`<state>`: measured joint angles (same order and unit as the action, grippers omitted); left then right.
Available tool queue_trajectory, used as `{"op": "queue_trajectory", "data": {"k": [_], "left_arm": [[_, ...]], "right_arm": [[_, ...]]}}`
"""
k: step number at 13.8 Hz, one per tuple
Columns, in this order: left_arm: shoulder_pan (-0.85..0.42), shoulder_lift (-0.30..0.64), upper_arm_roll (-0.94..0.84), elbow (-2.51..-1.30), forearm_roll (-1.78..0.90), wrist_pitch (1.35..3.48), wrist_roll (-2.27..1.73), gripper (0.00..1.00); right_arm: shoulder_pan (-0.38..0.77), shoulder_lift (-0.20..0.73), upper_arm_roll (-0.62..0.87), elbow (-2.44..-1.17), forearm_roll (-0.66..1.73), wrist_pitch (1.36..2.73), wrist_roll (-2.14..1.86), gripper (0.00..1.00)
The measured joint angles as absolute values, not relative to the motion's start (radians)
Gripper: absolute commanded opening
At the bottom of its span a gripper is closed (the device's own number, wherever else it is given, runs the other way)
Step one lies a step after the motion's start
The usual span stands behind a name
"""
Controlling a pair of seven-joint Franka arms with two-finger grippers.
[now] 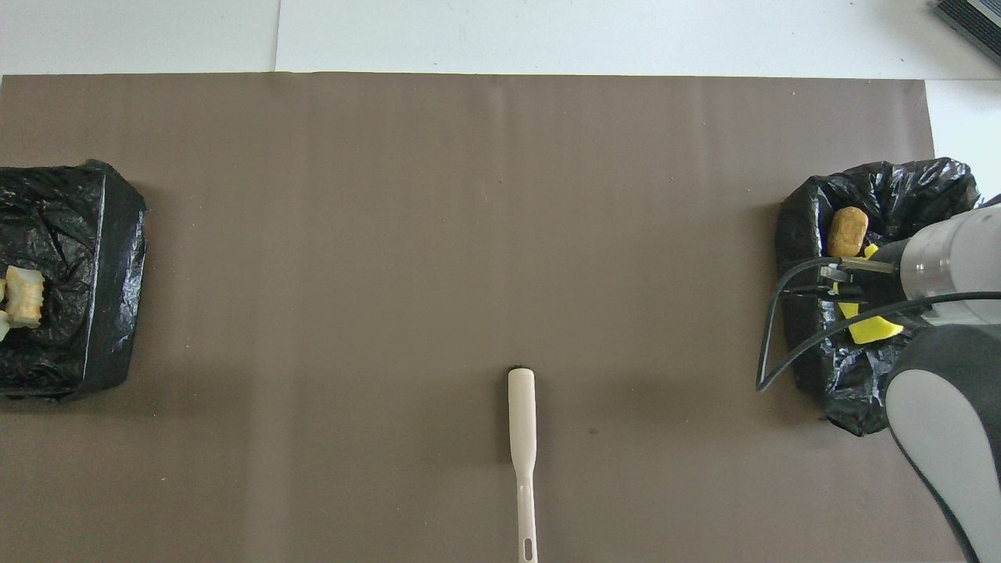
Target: Sweep and dump trash in bin
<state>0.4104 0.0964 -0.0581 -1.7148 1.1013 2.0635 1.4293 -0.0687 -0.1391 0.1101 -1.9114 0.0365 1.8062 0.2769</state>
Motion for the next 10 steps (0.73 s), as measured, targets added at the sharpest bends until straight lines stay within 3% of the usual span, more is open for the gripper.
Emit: {"op": "queue_trajectory", "data": {"k": [7, 10], "left_arm": [[0.352, 0.084, -0.066, -1.715, 1.152, 1.997, 1.429, 0.0], [0.311, 0.083, -0.067, -1.715, 1.162, 1.949, 1.427, 0.0]], "right_arm": [[-0.091, -0.132, 0.101, -1.893, 0.048, 1.779, 0.188, 1.0], [-0.032, -0.111, 0.017, -1.815, 0.041, 1.705, 0.095, 1.0]]}}
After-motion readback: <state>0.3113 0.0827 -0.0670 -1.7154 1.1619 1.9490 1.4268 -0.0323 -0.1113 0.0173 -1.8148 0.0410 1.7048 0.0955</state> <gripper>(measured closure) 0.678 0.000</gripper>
